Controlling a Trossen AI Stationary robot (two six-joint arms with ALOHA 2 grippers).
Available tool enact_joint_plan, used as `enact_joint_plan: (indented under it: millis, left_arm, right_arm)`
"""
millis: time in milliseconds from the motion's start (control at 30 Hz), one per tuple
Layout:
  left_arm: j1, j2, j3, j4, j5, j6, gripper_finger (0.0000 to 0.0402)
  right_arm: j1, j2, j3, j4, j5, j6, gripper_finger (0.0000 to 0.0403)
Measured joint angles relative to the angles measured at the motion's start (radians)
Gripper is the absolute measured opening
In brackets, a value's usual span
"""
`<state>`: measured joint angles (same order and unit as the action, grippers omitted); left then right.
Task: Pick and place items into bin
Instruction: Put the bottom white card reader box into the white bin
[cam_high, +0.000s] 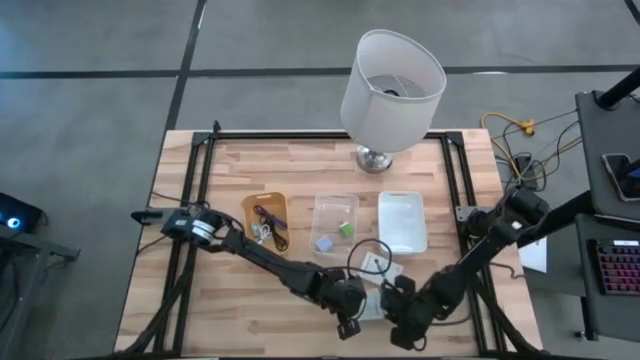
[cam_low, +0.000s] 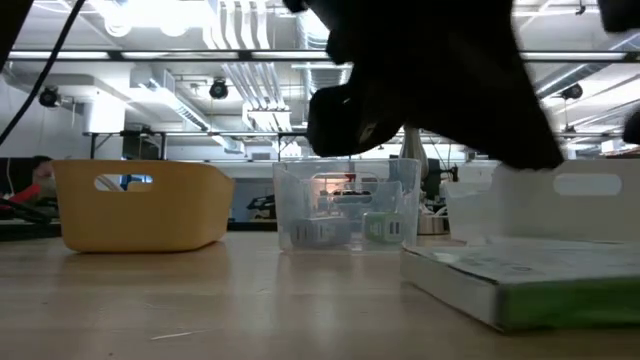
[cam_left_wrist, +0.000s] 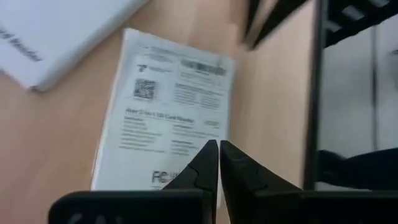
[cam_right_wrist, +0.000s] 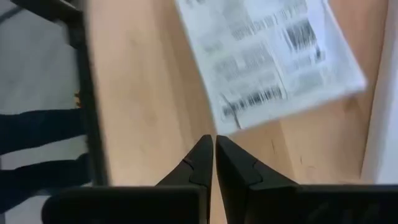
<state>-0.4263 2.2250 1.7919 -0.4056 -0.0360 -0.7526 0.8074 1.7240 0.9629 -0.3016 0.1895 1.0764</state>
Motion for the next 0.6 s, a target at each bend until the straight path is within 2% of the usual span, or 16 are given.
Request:
enact_joint_plan:
  millis: [133, 233, 300, 467, 600]
  left_arm:
    - [0.001, 0.0, -0.032, -0.114, -0.078, 0.006, 0.0]
    - [-0.003, -0.009, -0.033, -0.204, -0.138, 0.003, 0.0]
    - [-0.005, -0.017, -0.028, -0.237, -0.129, 0.003, 0.0]
    - [-0.014, -0.03, -0.024, -0.205, -0.027, 0.003, 0.0]
    - [-0.026, -0.03, -0.03, -0.199, -0.025, 0.0, 0.0]
  right_arm:
    - [-0.024, -0.046, 0.014, -0.044, 0.014, -0.033, 0.0011]
    - [-0.028, -0.053, 0.008, -0.102, 0.023, 0.017, 0.0011]
    - [-0.028, -0.039, -0.005, -0.114, 0.023, 0.05, 0.0011]
    - [-0.049, -0.001, -0.012, -0.108, -0.009, 0.091, 0.0022]
    - [-0.086, 0.028, -0.013, -0.106, -0.01, 0.081, 0.0043]
